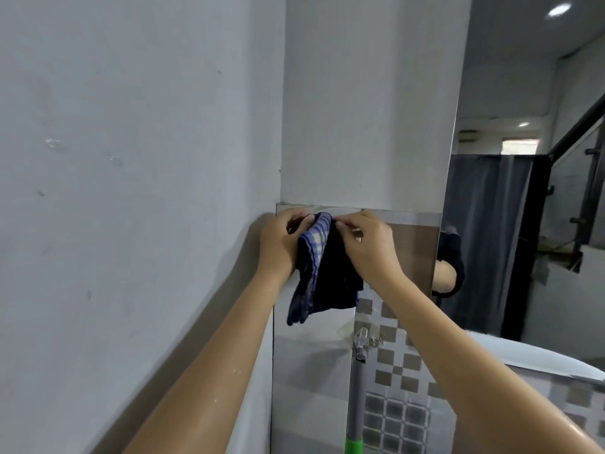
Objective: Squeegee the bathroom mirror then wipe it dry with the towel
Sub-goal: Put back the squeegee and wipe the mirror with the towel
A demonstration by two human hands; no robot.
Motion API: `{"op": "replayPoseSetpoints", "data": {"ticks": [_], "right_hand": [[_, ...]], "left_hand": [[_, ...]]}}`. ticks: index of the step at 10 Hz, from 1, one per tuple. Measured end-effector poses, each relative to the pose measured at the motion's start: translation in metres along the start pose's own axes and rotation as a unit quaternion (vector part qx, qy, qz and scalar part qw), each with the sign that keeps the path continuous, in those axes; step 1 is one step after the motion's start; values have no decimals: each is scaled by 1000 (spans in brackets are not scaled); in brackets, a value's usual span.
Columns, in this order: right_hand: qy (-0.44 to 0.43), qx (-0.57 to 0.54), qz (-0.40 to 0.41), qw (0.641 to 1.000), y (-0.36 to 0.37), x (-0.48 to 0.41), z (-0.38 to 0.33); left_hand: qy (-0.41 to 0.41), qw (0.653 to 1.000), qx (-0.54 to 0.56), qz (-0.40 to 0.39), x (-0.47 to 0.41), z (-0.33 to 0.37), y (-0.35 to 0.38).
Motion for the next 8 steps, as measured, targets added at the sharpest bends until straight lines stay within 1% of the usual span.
{"op": "replayPoseSetpoints", "data": {"ticks": [1,2,3,4,6,7,8], "right_hand": [[57,-61,-42,996,-1,10,-1],[54,-48,-69,995,0,13,-1],[59,-53,-73,994,1,12,5],[49,-47,-49,996,6,12,16],[57,-44,-20,997,5,19,12],[68,-14,-40,997,-4,29,-1],[56,0,-52,997,-14,46,-11]], "left_hand": [[-22,994,91,-58,12,8,0],[-20,990,98,-96,19,2,-3],[-6,991,76,-113,21,-1,-3],[11,992,25,-123,22,-11,1],[48,992,-45,-108,23,-5,2],[71,982,-123,-120,28,15,3],[85,972,-174,-133,36,28,1]]}}
Point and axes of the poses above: each hand's wrist, its own x-axis away from the middle knuckle, its own y-axis out of the palm, z = x × y, the point moved 3 cm from there along -x, towards the middle knuckle, and after that the axes turned 13 degrees about y, right-handed, at the moved point
